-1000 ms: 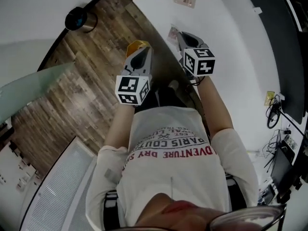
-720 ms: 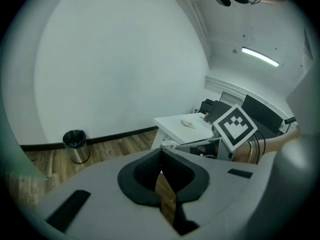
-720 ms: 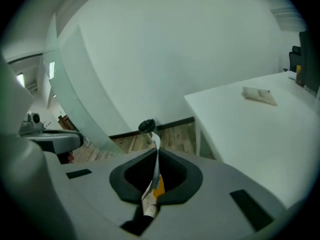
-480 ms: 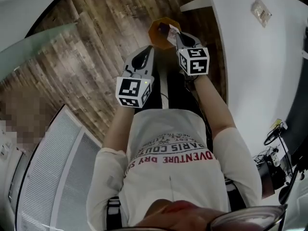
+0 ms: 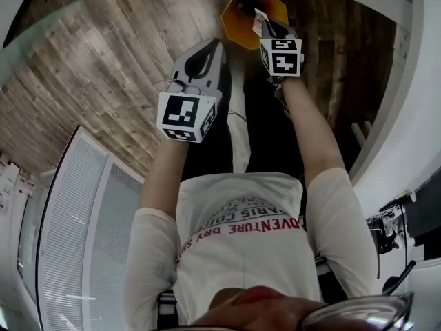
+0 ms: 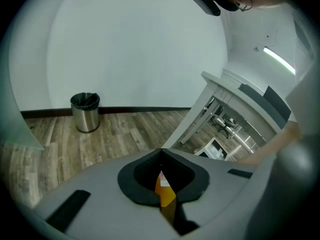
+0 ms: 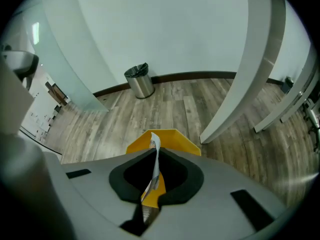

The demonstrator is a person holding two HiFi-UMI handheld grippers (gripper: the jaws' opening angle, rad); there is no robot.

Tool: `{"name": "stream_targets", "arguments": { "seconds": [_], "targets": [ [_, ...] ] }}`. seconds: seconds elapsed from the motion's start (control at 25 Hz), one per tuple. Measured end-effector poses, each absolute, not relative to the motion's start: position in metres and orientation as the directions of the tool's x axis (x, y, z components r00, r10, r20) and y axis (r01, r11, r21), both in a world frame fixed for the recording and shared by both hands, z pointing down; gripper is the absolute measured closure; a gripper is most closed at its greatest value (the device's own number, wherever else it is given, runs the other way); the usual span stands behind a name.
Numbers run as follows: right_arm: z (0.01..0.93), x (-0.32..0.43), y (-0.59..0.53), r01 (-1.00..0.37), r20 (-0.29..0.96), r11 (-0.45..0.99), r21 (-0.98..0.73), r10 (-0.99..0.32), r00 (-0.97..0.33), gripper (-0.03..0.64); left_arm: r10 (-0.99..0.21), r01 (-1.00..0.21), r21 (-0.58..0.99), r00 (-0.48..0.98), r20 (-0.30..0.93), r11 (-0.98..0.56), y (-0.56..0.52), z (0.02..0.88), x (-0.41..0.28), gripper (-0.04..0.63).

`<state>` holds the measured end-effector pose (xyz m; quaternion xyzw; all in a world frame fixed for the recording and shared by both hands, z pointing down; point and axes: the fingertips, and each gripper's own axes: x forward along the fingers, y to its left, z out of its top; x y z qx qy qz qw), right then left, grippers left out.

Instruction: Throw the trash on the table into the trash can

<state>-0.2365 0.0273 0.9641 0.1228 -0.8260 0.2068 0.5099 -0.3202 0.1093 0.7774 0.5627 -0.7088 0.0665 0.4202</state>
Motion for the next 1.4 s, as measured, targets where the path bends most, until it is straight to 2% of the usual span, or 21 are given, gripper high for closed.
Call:
{"name": "stream_targets", "arguments": {
  "seconds": [0.24, 0.32, 0.44, 0.84, 0.96, 1.0, 1.16, 1.4],
  "targets": [
    [1.03, -0.223, 0.047, -0.396, 0.917, 0.889, -0.229, 0.061, -0.394, 0.573, -0.699, -0.818, 0.402, -0.001, 0.715, 0.412, 0.134, 0.83, -0.31, 0.572],
    [1.04, -0.219, 0.047, -0.384, 0.918, 0.896, -0.225, 0.062, -0.392, 0.434, -0.691, -0.812, 0.402, -0.002, 0.723, 0.424, 0.137, 0.838, -0.304, 0.572],
    [1.037, -0.218, 0.047, -0.385, 0.913, 0.894, -0.23, 0.062, -0.402, 0.431, -0.69, -0.809, 0.406, 0.002, 0.724, 0.425, 0.14, 0.837, -0.298, 0.572],
    [0.93, -0.232, 0.045, -0.398, 0.869, 0.879, -0.262, 0.035, -0.494, 0.467, -0.728, -0.831, 0.396, -0.015, 0.685, 0.39, 0.12, 0.765, -0.3, 0.572],
    [0.877, -0.235, 0.033, -0.419, 0.843, 0.875, -0.243, -0.023, -0.537, 0.572, -0.749, -0.845, 0.389, -0.021, 0.662, 0.368, 0.107, 0.729, -0.296, 0.572],
    [0.857, -0.235, 0.029, -0.425, 0.831, 0.871, -0.244, -0.038, -0.555, 0.58, -0.756, -0.85, 0.386, -0.022, 0.654, 0.358, 0.103, 0.715, -0.293, 0.572],
    [0.764, -0.223, 0.017, -0.437, 0.777, 0.861, -0.261, -0.081, -0.624, 0.589, -0.786, -0.871, 0.379, -0.012, 0.618, 0.311, 0.087, 0.652, -0.273, 0.572],
    [0.607, -0.189, -0.024, -0.509, 0.648, 0.814, -0.279, -0.231, -0.725, 0.591, -0.861, -0.914, 0.368, 0.047, 0.506, 0.167, 0.038, 0.548, -0.241, 0.572]
  ]
}}
